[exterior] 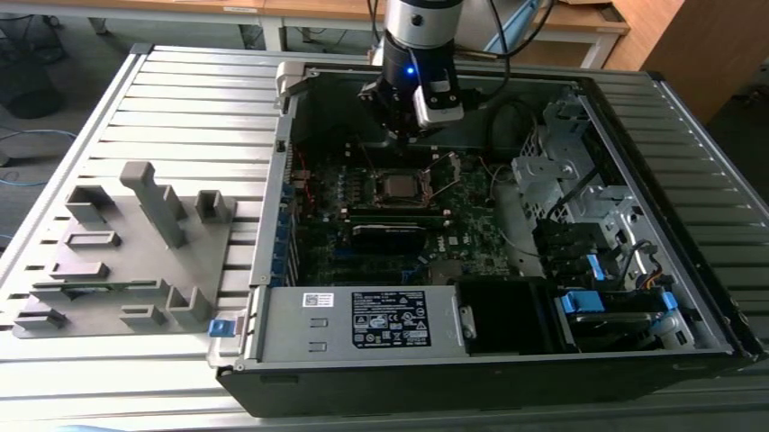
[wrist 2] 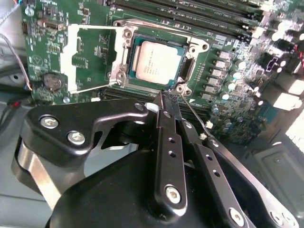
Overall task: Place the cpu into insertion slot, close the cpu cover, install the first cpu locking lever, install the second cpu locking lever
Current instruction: 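Close the cpu cover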
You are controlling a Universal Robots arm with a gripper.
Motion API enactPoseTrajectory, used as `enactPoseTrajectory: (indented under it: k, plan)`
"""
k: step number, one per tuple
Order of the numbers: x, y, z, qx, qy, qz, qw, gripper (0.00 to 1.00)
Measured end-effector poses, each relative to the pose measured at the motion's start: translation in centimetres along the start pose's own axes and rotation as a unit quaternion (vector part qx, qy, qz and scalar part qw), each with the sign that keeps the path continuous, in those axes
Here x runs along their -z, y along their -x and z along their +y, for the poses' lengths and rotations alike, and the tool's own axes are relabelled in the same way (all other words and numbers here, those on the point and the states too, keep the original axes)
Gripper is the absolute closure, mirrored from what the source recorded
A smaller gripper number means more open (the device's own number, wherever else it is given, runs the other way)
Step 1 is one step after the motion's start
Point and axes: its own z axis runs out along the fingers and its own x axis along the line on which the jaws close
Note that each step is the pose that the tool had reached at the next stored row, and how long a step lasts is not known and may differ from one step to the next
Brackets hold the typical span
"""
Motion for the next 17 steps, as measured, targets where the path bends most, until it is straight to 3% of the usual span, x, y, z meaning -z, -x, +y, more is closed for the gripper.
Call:
enactPoseTrajectory:
  k: [4,9,17]
  plan:
    - [-0.01,0.00,0.00,0.029,0.0018,0.0023,0.99959,0.89]
    - [-0.03,0.00,0.00,0.061,0.0041,0.0049,0.99815,0.89]
    - [-0.02,0.00,0.00,0.064,0.0041,0.0052,0.99790,0.89]
